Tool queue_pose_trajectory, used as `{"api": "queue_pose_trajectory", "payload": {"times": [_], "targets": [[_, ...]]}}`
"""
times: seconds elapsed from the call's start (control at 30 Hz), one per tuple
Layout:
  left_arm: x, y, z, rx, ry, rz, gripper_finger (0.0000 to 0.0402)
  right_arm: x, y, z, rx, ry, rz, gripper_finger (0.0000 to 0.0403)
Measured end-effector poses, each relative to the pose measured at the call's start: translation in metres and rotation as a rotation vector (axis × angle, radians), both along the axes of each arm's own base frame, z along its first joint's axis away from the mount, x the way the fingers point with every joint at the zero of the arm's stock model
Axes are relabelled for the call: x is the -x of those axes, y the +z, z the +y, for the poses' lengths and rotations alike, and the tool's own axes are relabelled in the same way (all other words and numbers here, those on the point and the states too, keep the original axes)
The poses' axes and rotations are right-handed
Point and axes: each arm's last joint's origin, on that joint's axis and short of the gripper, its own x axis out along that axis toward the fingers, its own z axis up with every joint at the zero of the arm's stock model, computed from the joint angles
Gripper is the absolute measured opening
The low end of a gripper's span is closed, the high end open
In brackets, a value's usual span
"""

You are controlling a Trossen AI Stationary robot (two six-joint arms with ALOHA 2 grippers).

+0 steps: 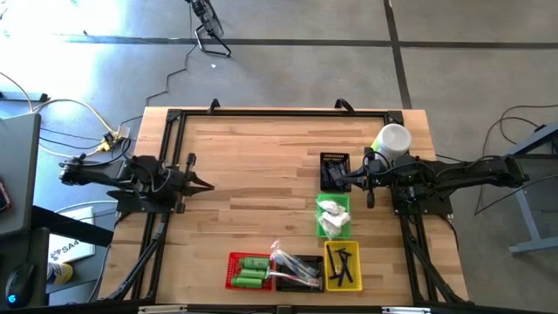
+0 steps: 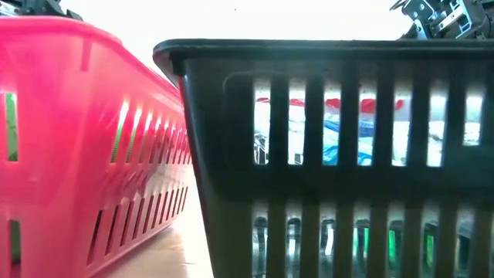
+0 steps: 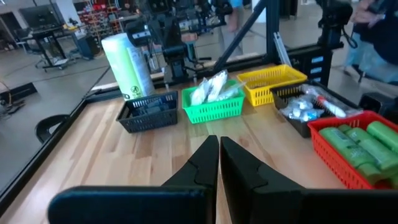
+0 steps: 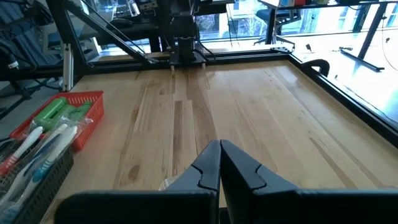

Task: Pick & Place Travel size toiletries
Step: Return to Home Position

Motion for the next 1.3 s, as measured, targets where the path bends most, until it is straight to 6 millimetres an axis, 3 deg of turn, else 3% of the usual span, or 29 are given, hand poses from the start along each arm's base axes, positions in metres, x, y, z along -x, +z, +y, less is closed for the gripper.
{"api": "queue_pose_trajectory", "payload": {"times": [0.27,0.83,1.03,1.17,1.3], "targets": [[0.016,0.001,0.002,0.025,-0.007,-0.052,0.0012,0.000,0.000,0.000,0.001,0.000,0.000,0.0002],[0.014,0.000,0.000,0.041,-0.063,-0.063,0.0012,0.000,0.000,0.000,0.003,0.000,0.000,0.0002],[0.001,-0.023,-0.002,0.045,-0.061,-0.093,0.0012,0.000,0.000,0.000,0.003,0.000,0.000,0.0002],[-0.008,-0.050,-0.002,0.061,-0.013,-0.095,0.0012,0.000,0.000,0.000,0.003,0.001,0.000,0.0002],[-0.011,-0.056,0.000,0.073,0.046,-0.136,0.0012,0.000,0.000,0.000,0.000,0.000,0.000,0.0002]]}}
